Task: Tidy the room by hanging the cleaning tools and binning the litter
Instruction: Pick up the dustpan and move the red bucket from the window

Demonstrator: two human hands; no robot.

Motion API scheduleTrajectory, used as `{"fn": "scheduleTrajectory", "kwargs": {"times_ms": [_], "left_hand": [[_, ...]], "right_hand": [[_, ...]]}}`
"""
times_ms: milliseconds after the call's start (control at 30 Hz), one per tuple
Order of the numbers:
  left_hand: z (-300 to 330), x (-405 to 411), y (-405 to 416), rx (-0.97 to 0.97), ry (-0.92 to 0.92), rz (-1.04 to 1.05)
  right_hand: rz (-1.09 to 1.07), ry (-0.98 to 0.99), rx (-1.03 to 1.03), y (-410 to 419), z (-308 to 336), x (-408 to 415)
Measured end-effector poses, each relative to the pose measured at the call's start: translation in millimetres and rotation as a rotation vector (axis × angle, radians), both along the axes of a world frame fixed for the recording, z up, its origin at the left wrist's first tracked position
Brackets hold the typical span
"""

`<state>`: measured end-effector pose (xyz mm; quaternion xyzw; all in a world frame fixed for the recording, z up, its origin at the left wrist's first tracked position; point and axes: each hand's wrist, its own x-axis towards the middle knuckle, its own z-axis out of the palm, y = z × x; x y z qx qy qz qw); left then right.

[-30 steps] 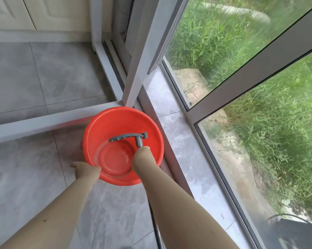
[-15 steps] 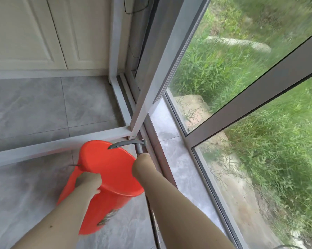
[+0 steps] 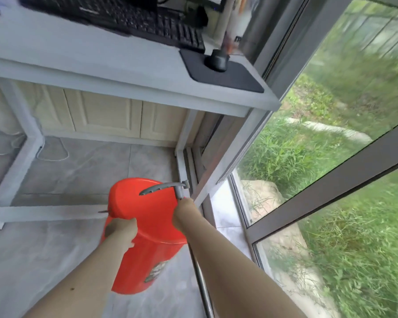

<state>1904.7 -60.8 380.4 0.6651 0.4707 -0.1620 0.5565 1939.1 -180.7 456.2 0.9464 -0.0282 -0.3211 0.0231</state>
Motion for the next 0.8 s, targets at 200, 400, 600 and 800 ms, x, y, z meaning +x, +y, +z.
{"fn": "scheduleTrajectory", "kwargs": {"times_ms": [200,400,600,800], "left_hand": [[63.2,-38.3,52.9,0.044,0.01,0.01],[124.1,-100.0,120.0,-0.002,-0.059,0.077],[192.2,-172.3,183.8,-0.023,-0.102,0.155],[255.4,-234.9,251.5,-0.017,-0.154,0.225]], "right_hand": [[0.244,-0.045,0.049,30.0,63.4,-33.7],[-0.001,-0.224,0.281,97.2,151.1,-81.8],[0.191,-0.263,0.323,185.4,223.9,-139.4],[0.2,-0.318,0.488,259.4,281.6,-193.6]]}}
